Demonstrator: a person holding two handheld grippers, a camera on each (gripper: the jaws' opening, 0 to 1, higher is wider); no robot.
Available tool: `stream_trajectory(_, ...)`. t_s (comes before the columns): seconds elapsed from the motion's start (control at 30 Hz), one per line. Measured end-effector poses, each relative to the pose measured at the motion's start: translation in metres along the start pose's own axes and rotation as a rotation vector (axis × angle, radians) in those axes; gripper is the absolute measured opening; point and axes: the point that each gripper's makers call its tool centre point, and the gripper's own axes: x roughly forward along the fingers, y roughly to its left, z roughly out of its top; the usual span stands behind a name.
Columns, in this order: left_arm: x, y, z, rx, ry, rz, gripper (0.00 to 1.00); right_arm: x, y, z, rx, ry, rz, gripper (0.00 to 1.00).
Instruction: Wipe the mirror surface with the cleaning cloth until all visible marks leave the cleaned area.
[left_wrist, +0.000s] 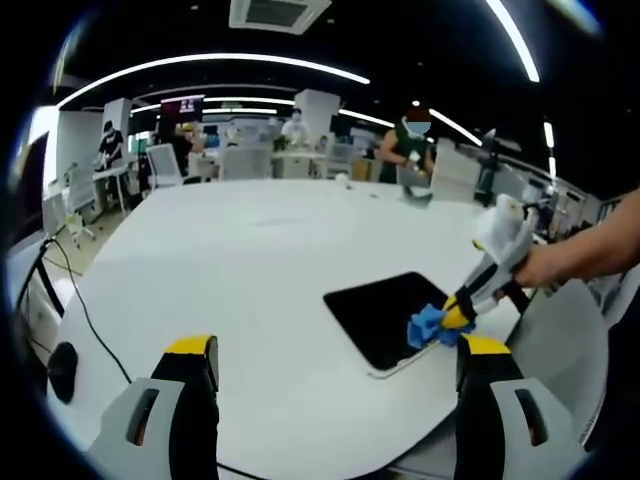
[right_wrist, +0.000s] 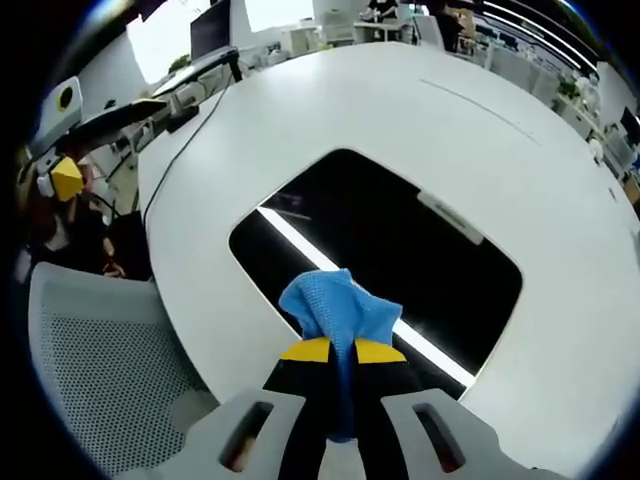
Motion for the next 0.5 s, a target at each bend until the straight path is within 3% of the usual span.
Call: stream_trajectory(0.5, -0.0028, -0.0002, -0.0001, -0.003, -0.007, 0.014, 0.99, -0.0057, -0.0084, -0.0100, 0.000, 0.005, 0.018, 0.01)
